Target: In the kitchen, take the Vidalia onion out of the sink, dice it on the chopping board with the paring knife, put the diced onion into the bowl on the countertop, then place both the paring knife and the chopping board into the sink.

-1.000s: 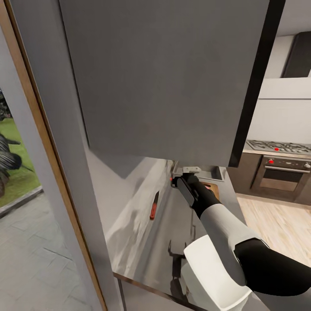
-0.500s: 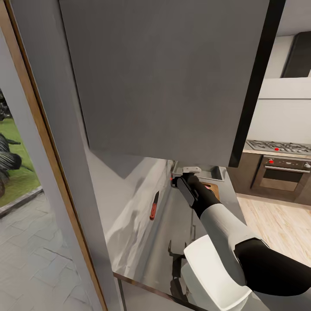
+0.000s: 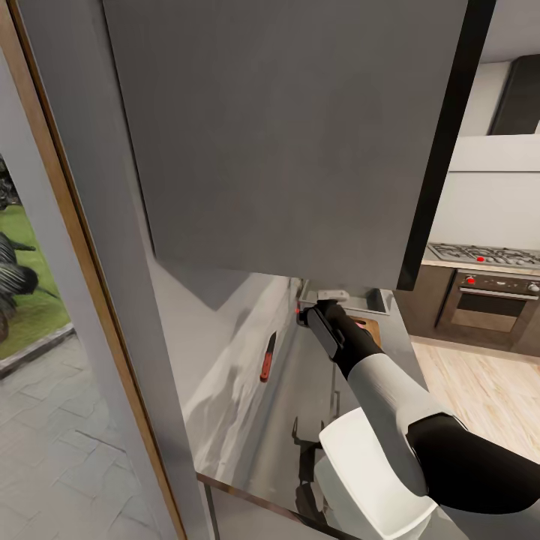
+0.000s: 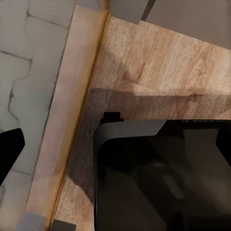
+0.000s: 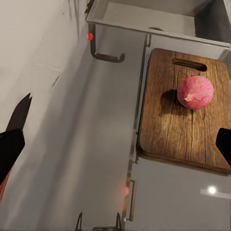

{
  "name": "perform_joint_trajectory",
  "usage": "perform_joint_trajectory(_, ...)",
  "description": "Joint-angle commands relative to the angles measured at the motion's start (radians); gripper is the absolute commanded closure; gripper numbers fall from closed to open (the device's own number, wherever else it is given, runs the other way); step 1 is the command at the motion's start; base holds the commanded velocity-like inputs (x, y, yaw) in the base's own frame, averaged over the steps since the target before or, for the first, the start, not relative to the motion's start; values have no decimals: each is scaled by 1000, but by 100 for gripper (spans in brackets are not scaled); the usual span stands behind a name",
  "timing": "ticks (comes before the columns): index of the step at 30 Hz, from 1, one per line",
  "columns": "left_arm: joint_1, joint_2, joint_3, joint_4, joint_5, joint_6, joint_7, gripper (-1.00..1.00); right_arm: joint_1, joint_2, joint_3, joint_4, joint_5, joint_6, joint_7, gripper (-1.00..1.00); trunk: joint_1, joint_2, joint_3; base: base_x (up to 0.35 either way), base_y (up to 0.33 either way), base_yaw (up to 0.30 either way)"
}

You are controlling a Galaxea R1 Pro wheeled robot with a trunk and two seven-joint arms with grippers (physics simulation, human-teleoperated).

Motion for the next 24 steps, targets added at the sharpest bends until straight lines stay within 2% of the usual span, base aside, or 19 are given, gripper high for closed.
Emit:
perform_joint_trajectory(1, -2, -1, -8, 4, 9, -5, -4, -100, -1, 0, 2, 0, -8, 22, -11, -100, 1, -1, -1, 0, 0, 0)
perform_joint_trajectory(7, -2, -2, -8, 4, 9, -5, -3, -100, -1, 0, 0, 0, -9, 97, -13, -100, 1, -1, -1, 0, 0, 0)
perform_joint_trajectory(15, -1, -3, -8, 4, 9, -5, -3, -100, -1, 0, 2, 2, -12, 106, -4, -100, 1, -1, -1, 0, 0, 0)
perform_joint_trajectory(19, -1, -2, -8, 4, 9, -5, -4, -100, -1, 0, 4, 2, -12, 100, 74, -100, 1, -1, -1, 0, 0, 0)
perform_joint_trajectory(22, -1, -2, -9, 4, 9, -5, -3, -100, -1, 0, 4, 2, -12, 99, 99, -100, 1, -1, -1, 0, 0, 0)
perform_joint_trajectory(24, -1, -3, -10, 4, 9, -5, -4, -100, -1, 0, 5, 41, -14, 89, 113, -100, 1, -1, -1, 0, 0, 0)
